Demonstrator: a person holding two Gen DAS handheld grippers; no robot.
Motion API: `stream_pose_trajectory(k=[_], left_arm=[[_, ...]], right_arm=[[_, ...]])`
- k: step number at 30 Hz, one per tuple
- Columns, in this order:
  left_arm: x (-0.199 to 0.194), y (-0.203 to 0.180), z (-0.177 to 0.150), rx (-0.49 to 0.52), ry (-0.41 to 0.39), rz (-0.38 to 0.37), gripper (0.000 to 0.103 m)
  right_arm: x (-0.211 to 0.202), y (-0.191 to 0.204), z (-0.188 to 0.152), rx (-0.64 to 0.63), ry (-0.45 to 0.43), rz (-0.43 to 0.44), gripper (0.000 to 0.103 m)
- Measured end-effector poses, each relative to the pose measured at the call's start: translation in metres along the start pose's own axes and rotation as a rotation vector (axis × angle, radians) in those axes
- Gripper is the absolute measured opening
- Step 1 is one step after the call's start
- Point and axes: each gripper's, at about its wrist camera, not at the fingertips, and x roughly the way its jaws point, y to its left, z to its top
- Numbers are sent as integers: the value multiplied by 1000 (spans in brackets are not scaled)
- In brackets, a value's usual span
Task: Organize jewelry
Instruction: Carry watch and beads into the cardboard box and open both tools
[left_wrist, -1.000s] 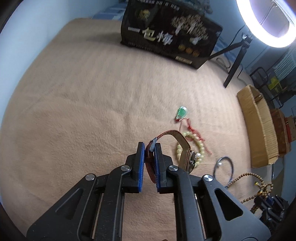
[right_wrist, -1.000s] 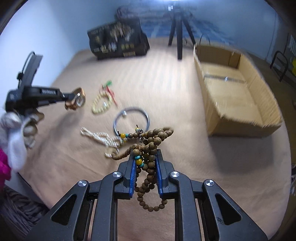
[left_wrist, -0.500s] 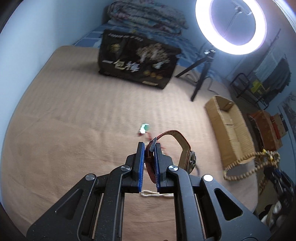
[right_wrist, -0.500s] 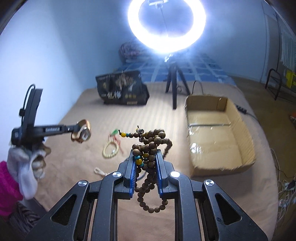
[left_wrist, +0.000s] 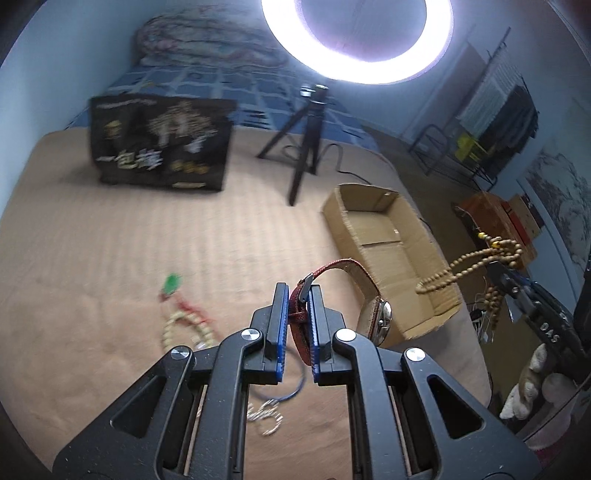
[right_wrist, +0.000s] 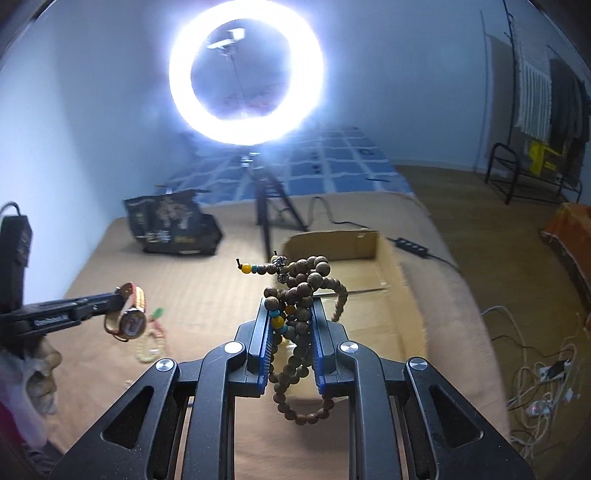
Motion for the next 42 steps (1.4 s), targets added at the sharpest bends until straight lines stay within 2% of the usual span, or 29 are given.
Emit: stream_pose_trajectory(k=[9,22,26,30,32,34,42], left_arm=[[59,-50,26,41,19,-28,8],[134,-89,37,73,89,-28,8],[140,-96,36,88,96,-27,8],[141,-102,37,105,97,-33,15],[139,-105,38,114,92,-27,15],[135,-106,38,119,86,-24,16],[105,-97,37,124,49,2,16]], right_arm=[[33,-37,-3,24,65,-56,17],[59,-62,-15,81,151,-33,17],[62,-66,-18,101,166,-25,17],[63,-69,-20,120,176,-26,21],[62,-68,-19,122,174,-29,37],[58,-66,-18,115,160,-40,43],[44,-64,-17,111,138,-53,43]])
